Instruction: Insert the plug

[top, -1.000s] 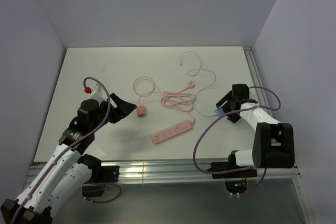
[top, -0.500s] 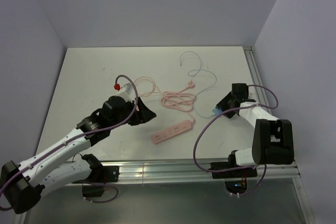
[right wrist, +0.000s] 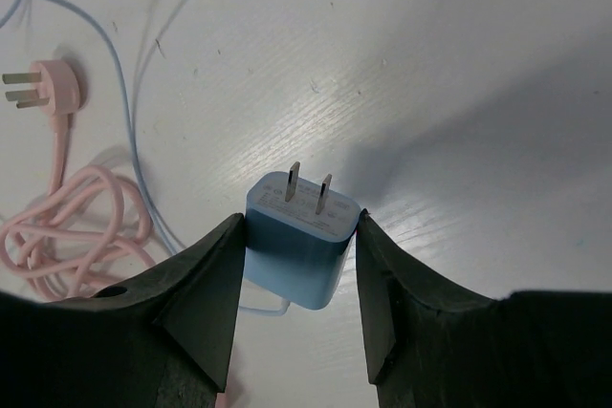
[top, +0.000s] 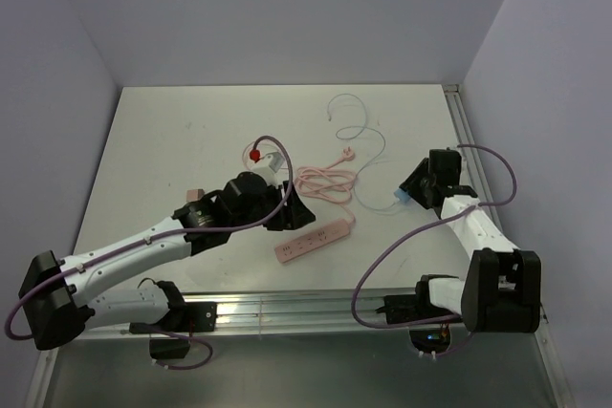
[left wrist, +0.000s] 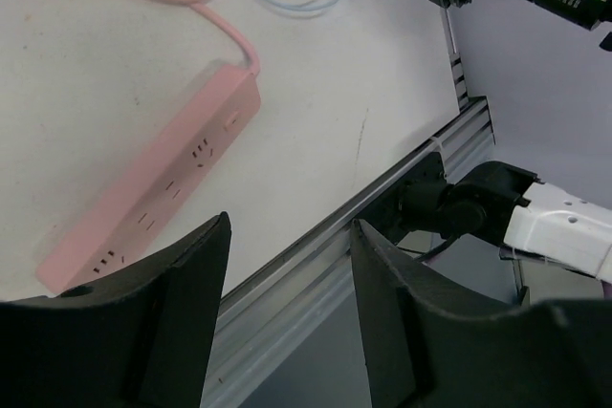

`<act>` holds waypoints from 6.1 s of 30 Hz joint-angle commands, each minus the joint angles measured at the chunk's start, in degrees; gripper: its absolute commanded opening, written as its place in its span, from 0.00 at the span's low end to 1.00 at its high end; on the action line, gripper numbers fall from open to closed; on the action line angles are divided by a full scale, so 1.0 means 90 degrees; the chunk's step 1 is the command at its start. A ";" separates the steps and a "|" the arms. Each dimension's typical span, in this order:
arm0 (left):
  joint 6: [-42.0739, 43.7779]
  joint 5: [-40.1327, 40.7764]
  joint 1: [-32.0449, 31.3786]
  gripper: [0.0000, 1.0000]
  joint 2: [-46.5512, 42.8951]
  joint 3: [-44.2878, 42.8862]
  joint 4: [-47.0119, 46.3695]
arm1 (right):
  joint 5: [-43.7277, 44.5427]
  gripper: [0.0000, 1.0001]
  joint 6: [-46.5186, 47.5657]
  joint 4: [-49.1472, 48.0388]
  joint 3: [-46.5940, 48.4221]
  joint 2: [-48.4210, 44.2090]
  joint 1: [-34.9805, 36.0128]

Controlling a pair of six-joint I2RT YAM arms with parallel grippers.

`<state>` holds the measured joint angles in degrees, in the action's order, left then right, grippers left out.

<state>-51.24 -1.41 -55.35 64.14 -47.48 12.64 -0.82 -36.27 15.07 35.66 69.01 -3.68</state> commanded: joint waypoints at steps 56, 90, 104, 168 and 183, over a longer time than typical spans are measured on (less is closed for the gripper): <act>0.3663 -0.2811 0.0213 0.32 0.4895 -0.1971 0.0930 | -0.2409 0.81 0.0993 0.0386 0.0315 -0.1526 0.0058; 0.2188 -0.3759 0.0701 0.00 0.1145 -0.0232 -0.0663 | -0.4704 0.83 -0.2638 -0.2308 0.0111 0.0330 0.2568; 0.2100 -0.3710 0.0711 0.00 0.0813 -0.0154 -0.0702 | -0.3658 0.83 -0.2912 -0.0951 0.0151 -0.0353 0.2187; -0.2216 -0.1973 0.1033 0.00 0.5050 0.1467 -0.3426 | 0.0307 0.00 0.1677 0.1441 0.6722 0.4675 0.3710; -0.2246 -0.2470 0.1014 0.00 0.6135 0.1702 -0.4890 | -0.0250 0.83 0.1384 0.1920 0.5154 0.3261 0.3671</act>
<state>-74.46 -25.54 -45.47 113.45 -36.60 -49.95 -2.20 -23.07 33.17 87.02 104.99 29.91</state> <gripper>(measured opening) 0.364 0.825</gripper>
